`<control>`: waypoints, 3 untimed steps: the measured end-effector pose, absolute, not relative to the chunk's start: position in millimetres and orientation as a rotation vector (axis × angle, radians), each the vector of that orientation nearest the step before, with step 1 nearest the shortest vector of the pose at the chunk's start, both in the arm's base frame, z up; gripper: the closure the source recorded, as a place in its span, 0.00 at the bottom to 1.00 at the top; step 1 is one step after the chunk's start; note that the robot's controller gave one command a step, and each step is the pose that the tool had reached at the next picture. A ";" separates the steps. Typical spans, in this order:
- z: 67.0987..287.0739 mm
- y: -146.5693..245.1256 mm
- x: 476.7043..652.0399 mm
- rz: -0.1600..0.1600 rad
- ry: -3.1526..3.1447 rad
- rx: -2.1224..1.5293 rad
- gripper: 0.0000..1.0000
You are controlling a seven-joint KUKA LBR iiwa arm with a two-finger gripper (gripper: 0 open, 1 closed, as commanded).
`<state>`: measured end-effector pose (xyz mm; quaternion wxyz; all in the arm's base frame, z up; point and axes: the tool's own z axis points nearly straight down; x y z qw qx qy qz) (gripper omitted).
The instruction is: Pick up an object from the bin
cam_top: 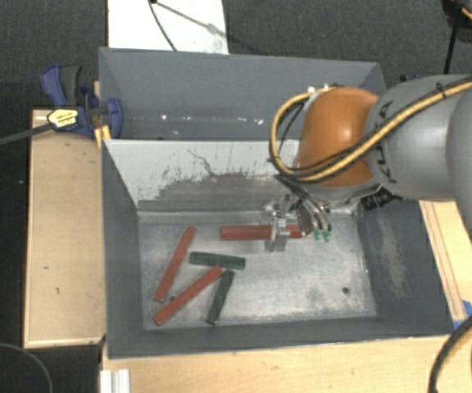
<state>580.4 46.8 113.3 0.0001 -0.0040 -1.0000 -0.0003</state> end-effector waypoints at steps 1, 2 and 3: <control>128.2 46.8 580.9 -0.001 -3.145 -0.012 1.00; 138.5 46.7 580.9 -0.001 -3.145 -0.011 1.00; 146.6 46.8 581.3 -0.001 -3.146 -0.011 1.00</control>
Offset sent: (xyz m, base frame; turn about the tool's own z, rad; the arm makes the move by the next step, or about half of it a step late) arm 0.0000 0.0001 0.0090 0.0000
